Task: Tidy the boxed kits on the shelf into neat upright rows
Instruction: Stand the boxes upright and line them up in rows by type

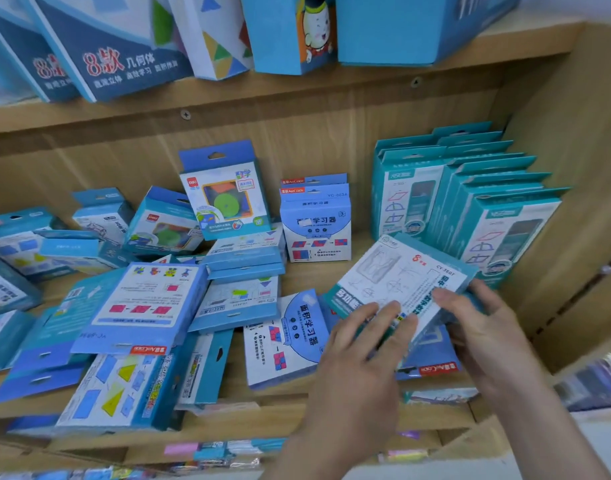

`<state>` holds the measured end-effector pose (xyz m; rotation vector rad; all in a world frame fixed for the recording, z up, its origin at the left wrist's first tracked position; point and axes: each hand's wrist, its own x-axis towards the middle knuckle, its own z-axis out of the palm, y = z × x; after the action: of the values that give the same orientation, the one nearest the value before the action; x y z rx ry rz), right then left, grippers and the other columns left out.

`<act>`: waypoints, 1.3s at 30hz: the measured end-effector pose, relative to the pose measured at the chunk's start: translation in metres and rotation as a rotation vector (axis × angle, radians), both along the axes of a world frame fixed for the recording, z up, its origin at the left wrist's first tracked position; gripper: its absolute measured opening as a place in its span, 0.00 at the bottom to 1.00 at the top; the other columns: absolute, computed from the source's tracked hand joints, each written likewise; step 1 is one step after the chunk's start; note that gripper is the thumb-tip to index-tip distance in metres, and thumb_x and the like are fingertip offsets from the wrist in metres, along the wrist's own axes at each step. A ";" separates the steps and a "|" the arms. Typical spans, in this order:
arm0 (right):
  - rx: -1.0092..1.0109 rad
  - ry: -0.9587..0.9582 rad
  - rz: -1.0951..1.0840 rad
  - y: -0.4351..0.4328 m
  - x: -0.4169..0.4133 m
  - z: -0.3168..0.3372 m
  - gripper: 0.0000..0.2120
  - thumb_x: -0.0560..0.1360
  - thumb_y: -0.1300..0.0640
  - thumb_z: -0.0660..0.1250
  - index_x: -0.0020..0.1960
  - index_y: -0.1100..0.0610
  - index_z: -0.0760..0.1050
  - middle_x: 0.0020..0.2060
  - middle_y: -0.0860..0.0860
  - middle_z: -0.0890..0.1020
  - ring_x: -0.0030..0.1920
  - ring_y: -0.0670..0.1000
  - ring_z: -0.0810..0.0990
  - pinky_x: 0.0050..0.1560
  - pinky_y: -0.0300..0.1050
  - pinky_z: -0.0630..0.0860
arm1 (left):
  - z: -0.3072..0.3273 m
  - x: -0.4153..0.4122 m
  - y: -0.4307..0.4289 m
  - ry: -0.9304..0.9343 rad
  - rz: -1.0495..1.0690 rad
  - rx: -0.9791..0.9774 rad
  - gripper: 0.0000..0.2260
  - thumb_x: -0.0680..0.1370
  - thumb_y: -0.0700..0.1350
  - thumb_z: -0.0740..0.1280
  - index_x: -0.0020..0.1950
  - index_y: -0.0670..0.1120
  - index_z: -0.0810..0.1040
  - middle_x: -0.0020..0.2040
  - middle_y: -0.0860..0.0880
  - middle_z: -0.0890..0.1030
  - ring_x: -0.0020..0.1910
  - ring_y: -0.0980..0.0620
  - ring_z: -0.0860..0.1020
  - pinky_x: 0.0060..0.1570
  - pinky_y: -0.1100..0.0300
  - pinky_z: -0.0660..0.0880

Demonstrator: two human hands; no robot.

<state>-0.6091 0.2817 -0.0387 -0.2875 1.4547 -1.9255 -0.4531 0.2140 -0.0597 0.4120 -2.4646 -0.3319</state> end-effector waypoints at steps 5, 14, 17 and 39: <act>0.085 0.016 0.012 -0.009 0.003 -0.008 0.10 0.73 0.59 0.68 0.54 0.53 0.79 0.45 0.51 0.86 0.41 0.51 0.85 0.35 0.45 0.79 | -0.006 0.018 -0.020 -0.045 -0.034 0.088 0.26 0.73 0.40 0.58 0.71 0.53 0.66 0.74 0.53 0.64 0.72 0.51 0.64 0.64 0.52 0.71; 0.207 0.120 0.005 -0.031 0.033 -0.015 0.05 0.77 0.55 0.65 0.44 0.52 0.78 0.39 0.43 0.83 0.33 0.36 0.79 0.38 0.38 0.71 | -0.018 0.045 -0.041 -0.155 0.129 0.046 0.34 0.71 0.35 0.69 0.72 0.55 0.62 0.76 0.52 0.59 0.74 0.50 0.58 0.63 0.52 0.72; 0.248 0.201 0.041 -0.035 0.041 -0.015 0.07 0.77 0.52 0.64 0.51 0.53 0.77 0.43 0.43 0.81 0.39 0.39 0.78 0.39 0.36 0.70 | -0.020 0.054 -0.047 -0.171 0.134 -0.004 0.33 0.72 0.37 0.69 0.73 0.54 0.61 0.76 0.51 0.58 0.75 0.49 0.57 0.65 0.51 0.70; 0.803 1.238 -0.289 -0.023 0.095 0.014 0.32 0.72 0.35 0.55 0.60 0.59 0.73 0.40 0.67 0.75 0.43 0.68 0.75 0.46 0.61 0.75 | 0.041 0.237 -0.164 -0.368 0.412 0.031 0.18 0.76 0.45 0.63 0.67 0.52 0.75 0.67 0.48 0.74 0.68 0.40 0.70 0.61 0.40 0.72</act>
<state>-0.5143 0.2584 -0.0243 -1.0140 3.0322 -1.0934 -0.2156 0.0502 -0.0191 1.0552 -2.6392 -0.1281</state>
